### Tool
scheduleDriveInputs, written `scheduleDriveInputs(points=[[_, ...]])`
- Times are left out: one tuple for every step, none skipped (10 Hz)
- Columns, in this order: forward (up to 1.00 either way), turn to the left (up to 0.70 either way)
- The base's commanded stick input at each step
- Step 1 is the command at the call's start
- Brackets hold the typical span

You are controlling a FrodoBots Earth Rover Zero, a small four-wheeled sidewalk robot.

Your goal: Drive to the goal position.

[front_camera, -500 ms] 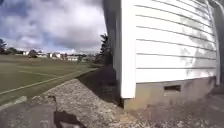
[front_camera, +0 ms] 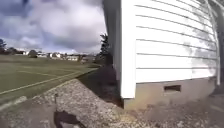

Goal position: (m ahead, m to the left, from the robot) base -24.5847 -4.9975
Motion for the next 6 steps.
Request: scheduleDriveInputs(points=[[0.00,-0.38],[0.00,-0.70],[0.00,-0.70],[0.00,-0.70],[0.00,-0.70],[0.00,-0.70]])
